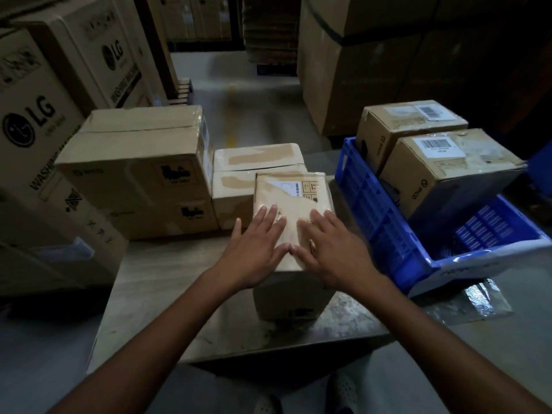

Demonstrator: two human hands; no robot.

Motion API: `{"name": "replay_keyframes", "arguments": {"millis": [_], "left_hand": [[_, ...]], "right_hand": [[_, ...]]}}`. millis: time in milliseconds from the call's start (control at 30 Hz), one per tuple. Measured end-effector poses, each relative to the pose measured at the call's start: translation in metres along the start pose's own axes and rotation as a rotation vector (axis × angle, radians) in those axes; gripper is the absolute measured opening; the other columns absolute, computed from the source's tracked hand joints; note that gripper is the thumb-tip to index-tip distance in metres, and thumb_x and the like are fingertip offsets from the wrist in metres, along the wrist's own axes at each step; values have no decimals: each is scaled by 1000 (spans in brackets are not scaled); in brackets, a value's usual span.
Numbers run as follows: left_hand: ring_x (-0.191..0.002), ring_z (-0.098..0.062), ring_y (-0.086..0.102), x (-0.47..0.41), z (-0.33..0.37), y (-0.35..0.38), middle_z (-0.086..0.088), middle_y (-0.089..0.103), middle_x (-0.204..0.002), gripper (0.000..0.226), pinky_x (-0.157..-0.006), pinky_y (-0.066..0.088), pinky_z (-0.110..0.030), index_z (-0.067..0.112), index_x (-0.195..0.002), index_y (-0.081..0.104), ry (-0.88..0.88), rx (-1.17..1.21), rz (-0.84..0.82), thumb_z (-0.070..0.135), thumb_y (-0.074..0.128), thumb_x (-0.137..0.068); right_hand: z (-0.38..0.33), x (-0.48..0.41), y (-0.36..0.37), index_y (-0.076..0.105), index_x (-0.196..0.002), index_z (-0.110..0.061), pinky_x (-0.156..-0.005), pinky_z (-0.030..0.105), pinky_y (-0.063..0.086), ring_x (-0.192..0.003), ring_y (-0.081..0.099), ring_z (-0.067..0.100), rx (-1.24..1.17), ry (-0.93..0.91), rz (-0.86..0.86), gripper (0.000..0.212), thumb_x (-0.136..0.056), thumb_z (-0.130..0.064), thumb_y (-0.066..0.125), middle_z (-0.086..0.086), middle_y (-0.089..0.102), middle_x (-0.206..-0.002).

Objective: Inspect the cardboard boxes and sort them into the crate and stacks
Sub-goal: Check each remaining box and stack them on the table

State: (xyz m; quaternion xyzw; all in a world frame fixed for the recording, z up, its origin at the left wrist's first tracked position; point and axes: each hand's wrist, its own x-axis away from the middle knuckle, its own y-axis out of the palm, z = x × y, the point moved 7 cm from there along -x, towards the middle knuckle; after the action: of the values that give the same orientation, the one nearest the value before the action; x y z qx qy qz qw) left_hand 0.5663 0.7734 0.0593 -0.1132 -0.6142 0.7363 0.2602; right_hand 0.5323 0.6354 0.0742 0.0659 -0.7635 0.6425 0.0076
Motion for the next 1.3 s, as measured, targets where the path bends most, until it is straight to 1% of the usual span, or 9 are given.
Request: {"name": "replay_keyframes", "arguments": {"millis": [67, 367, 500, 667, 800, 900, 967, 1133, 1300], "left_hand": [[-153, -15, -14, -6, -2, -4, 3, -13, -167, 67, -122, 1, -58, 26, -160, 2, -1, -16, 22, 55, 23, -104], [-153, -16, -9, -29, -13, -6, 2, -9, -167, 66, -123, 3, -55, 25, -160, 1, -37, 32, 58, 52, 26, -104], [-154, -21, 4, -38, -33, -19, -1, 4, -168, 69, -123, 13, -51, 24, -160, -1, -142, 375, 323, 38, 38, -105], [-138, -29, 41, -46, -43, 3, -7, 29, -161, 68, -101, 35, -34, 36, -159, -4, -300, 935, 244, 28, 39, -106], [-118, -19, 58, -54, -7, -6, 0, 56, -141, 45, -103, 46, -46, 35, -150, 35, -230, 1189, 317, 35, 33, -105], [-112, -11, 59, -64, 21, -14, 5, 65, -124, 36, -101, 45, -39, 26, -128, 60, -218, 1413, 296, 37, 33, -107], [-109, -12, 59, -73, 32, -10, 3, 65, -122, 39, -98, 46, -39, 21, -128, 62, -219, 1318, 294, 39, 36, -106], [-115, -28, 54, -92, 5, 77, -8, 56, -134, 52, -98, 47, -47, 23, -140, 50, -520, 1014, 132, 52, 37, -99], [-126, -35, 47, -85, -22, 141, -12, 43, -147, 62, -103, 41, -49, 22, -151, 26, -695, 1114, 23, 53, 41, -99]], "right_hand": [[1, -8, -12, 34, -152, -30, -114, 50, 34, -149, 25, 24, 19, -30, 35, 63, -99, -65, 37, 4, 30, -161], [-2, -30, -11, 41, -142, -28, -105, 51, 39, -139, 33, 26, 34, -37, 55, 53, -99, -60, 40, 5, 37, -152], [-11, -52, -19, 35, -150, -27, -106, 52, 37, -137, 36, 27, -24, -35, 103, 54, -102, -49, 44, 6, 36, -152], [-18, -60, -9, 44, -134, -25, -108, 64, 32, -134, 38, 29, -6, 7, 80, 41, -102, -48, 35, 9, 39, -146], [8, -53, -16, 46, -136, -26, -106, 63, 37, -133, 43, 34, -123, 146, 83, 63, -96, -71, 29, 12, 44, -146], [51, -44, -20, 34, -147, -32, -103, 61, 43, -135, 43, 39, -313, 299, 70, 98, -74, -97, 23, 15, 38, -154], [78, -34, -22, 23, -154, -34, -109, 61, 39, -143, 35, 37, -373, 345, 77, 105, -70, -97, 33, 11, 29, -161], [125, -12, -29, 26, -159, -22, -114, 47, 35, -143, 38, 27, -566, 391, 133, 76, -95, -46, 61, 5, 34, -162], [154, 3, -25, 34, -153, -30, -106, 56, 45, -131, 51, 28, -757, 463, 182, 76, -88, -48, 69, 3, 44, -153]]}}
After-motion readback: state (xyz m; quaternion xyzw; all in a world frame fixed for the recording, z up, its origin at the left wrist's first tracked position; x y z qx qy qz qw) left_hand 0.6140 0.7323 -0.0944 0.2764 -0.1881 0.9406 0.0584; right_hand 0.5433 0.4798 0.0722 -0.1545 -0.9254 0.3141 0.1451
